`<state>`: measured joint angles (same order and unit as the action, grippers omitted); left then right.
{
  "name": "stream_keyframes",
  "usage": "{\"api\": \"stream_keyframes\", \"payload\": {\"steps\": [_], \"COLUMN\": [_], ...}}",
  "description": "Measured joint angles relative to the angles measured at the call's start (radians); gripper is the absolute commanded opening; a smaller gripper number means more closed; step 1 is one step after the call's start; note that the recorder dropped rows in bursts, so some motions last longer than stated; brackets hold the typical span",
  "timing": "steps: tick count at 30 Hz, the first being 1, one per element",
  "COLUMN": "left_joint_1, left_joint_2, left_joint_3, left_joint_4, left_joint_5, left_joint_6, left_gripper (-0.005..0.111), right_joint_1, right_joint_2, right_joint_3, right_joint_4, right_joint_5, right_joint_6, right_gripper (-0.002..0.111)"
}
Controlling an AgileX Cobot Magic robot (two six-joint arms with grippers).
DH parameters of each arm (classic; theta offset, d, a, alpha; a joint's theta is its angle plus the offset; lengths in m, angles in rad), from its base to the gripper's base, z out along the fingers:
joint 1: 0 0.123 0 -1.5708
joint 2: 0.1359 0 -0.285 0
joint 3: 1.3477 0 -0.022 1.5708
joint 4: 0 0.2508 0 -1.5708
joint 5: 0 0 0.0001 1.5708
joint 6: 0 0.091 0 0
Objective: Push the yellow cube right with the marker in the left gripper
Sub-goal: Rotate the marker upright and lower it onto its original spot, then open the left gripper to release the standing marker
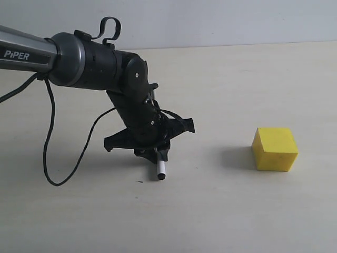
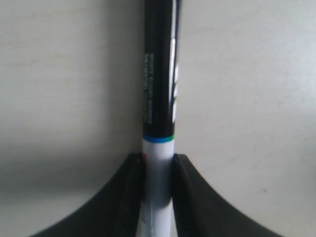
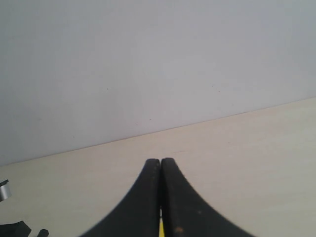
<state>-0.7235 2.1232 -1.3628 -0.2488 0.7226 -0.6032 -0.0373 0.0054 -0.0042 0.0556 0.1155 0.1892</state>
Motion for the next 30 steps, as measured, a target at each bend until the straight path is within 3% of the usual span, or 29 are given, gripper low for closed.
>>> {"api": "stream_keyframes", "payload": {"steps": [4,9,22,25,26,28,30], "left_joint_1": [0.0,0.0,0.0,0.01,0.015,0.022,0.024], "left_joint_2": [0.0,0.0,-0.009,-0.053,-0.071,-0.132,-0.183], "left_joint_3": [0.0,0.0,0.0,-0.026,-0.036,-0.051,-0.051], "left_joint_4": [0.0,-0.013,-0.03,-0.033,-0.033,0.008,0.049], "left_joint_5": [0.0,0.002,0.007,0.071,0.092,0.148,0.178], "left_joint_6": [0.0,0.022,0.054,0.077,0.083,0.091,0.122], "left_gripper": [0.028,0.052,0.052,0.04,0.022,0.001,0.001], "right_joint_1": [0.0,0.0,0.0,0.0,0.0,0.0,0.0], "right_joint_2": [0.0,0.0,0.0,0.0,0.0,0.0,0.0], "right_joint_3": [0.0,0.0,0.0,0.0,0.0,0.0,0.0], "right_joint_4": [0.0,0.0,0.0,0.0,0.0,0.0,0.0], "right_joint_5": [0.0,0.0,0.0,0.0,0.0,0.0,0.0], "right_joint_6": [0.0,0.0,0.0,0.0,0.0,0.0,0.0], "right_gripper": [0.0,0.0,0.0,0.0,0.0,0.0,0.0]}}
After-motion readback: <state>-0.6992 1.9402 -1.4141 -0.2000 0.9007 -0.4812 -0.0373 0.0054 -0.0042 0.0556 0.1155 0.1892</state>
